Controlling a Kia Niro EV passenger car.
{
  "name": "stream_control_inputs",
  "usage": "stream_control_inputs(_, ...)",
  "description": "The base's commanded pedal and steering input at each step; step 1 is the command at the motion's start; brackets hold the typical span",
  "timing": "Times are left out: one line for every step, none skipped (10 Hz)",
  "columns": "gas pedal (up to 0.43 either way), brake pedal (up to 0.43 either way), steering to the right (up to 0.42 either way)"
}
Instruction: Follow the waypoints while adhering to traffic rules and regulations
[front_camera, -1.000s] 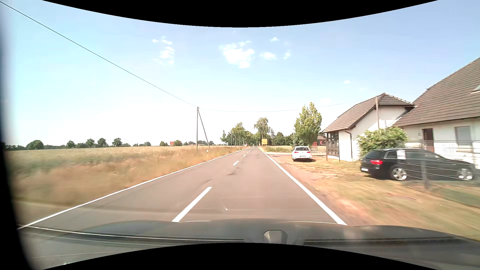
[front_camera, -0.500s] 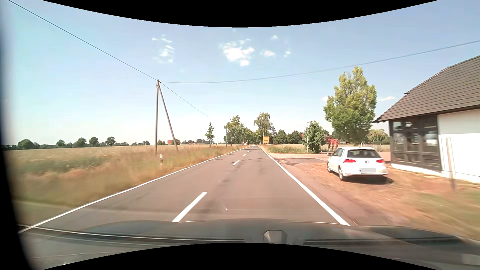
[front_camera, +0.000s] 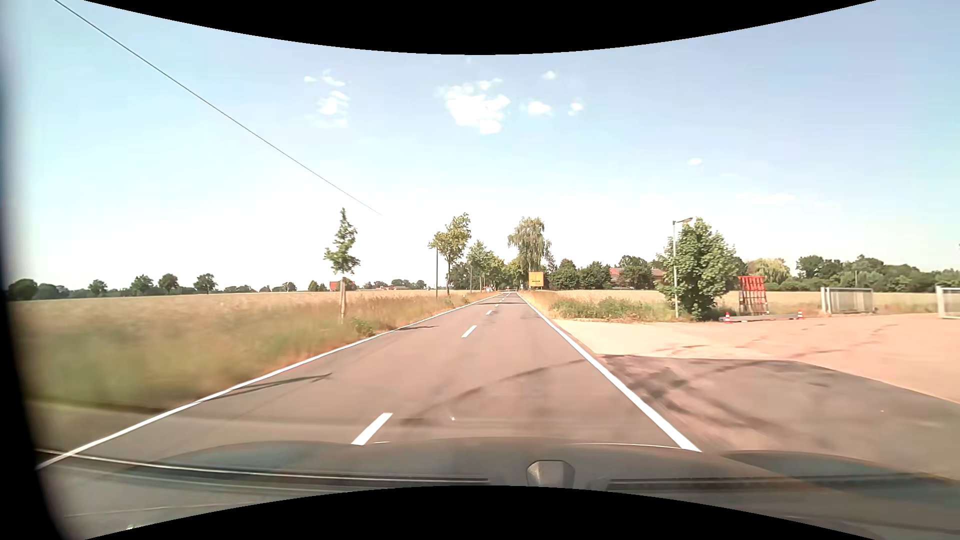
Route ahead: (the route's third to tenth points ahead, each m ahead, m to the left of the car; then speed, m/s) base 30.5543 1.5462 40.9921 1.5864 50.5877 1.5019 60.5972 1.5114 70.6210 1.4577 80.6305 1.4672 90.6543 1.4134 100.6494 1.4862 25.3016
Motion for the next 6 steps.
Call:
stream_control_inputs(0.228,0.006,0.003)
stream_control_inputs(0.228,0.006,0.003)
stream_control_inputs(0.228,0.006,0.002)
stream_control_inputs(0.22,0.006,0.003)
stream_control_inputs(0.209,0.006,0.003)
stream_control_inputs(0.209,0.006,0.003)
